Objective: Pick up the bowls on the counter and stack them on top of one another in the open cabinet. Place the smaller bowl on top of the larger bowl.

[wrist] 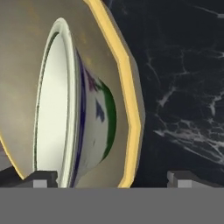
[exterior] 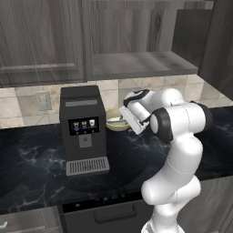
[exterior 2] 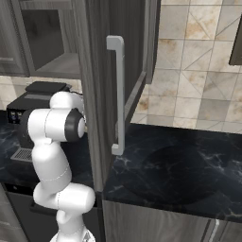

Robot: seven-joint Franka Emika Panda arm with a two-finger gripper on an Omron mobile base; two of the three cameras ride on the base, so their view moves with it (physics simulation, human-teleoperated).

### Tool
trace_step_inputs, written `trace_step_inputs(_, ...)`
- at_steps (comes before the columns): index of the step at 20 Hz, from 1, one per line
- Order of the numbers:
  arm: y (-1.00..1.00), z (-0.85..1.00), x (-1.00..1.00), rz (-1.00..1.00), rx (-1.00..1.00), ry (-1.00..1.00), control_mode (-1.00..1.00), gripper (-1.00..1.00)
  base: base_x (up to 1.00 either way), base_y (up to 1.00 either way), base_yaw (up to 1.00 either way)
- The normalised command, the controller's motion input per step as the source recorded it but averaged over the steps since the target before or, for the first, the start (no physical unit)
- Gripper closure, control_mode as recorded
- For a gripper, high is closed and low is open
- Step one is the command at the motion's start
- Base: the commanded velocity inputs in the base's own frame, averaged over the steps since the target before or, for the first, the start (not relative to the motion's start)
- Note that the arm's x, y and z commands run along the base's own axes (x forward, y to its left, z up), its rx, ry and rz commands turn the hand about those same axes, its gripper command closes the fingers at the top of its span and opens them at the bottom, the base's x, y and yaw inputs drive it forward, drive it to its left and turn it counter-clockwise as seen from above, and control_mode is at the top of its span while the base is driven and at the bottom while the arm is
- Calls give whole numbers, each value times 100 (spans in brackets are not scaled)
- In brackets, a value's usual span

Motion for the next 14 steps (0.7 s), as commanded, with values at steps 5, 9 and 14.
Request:
trace_step_inputs(5,0,0,10,0,0,-1,-100,-100,0,0,0)
trace_step_inputs(9,0,-1,15,0,0,-1,-100,-100,0,0,0)
trace_step_inputs(14,3,-8,18,0,0,0,-100,-100,0,0,0)
